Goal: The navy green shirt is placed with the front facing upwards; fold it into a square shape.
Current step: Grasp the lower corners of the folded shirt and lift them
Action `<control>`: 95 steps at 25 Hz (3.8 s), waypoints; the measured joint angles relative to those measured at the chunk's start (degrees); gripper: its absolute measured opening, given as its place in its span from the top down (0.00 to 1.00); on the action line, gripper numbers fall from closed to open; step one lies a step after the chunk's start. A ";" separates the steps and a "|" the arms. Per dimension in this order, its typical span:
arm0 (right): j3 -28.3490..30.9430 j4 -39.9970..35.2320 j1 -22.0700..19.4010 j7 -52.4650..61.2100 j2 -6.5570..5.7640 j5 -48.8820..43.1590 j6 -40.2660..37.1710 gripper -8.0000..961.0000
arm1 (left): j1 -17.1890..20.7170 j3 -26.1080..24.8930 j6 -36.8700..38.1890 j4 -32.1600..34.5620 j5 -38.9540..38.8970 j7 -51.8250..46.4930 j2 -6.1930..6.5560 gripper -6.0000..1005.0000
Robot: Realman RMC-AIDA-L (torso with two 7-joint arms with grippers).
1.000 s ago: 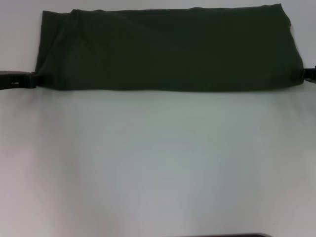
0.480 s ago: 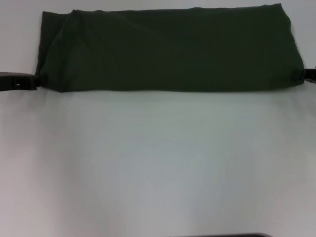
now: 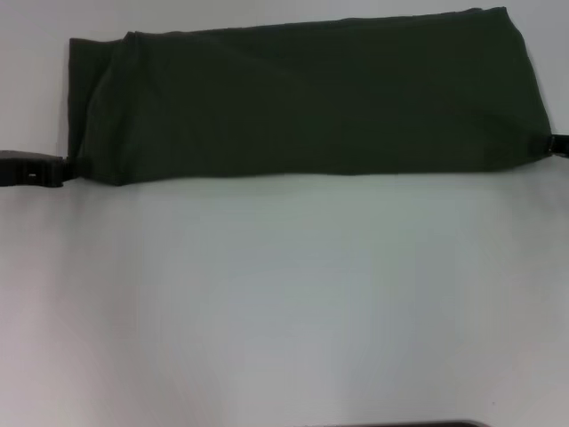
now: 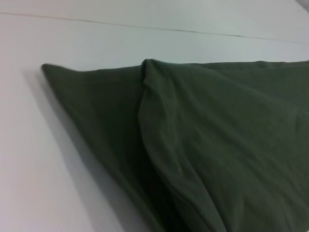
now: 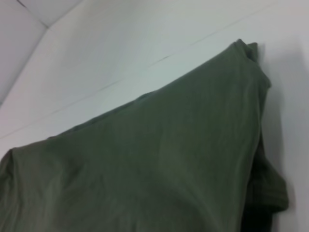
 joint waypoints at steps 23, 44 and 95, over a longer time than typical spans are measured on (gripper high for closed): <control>2.55 -0.27 -8.55 -8.19 -2.30 -0.41 -14.10 0.98 | 8.76 -6.28 25.80 5.92 -0.51 5.69 -0.69 0.99; 6.38 -0.35 -16.74 -12.99 -1.92 -1.17 -21.17 0.98 | 13.51 -8.15 33.46 5.77 0.00 9.09 -0.11 0.99; 15.41 -0.30 -17.31 -13.03 -1.89 -7.82 -19.79 0.71 | 13.23 -8.47 31.53 3.77 2.97 7.33 1.29 0.90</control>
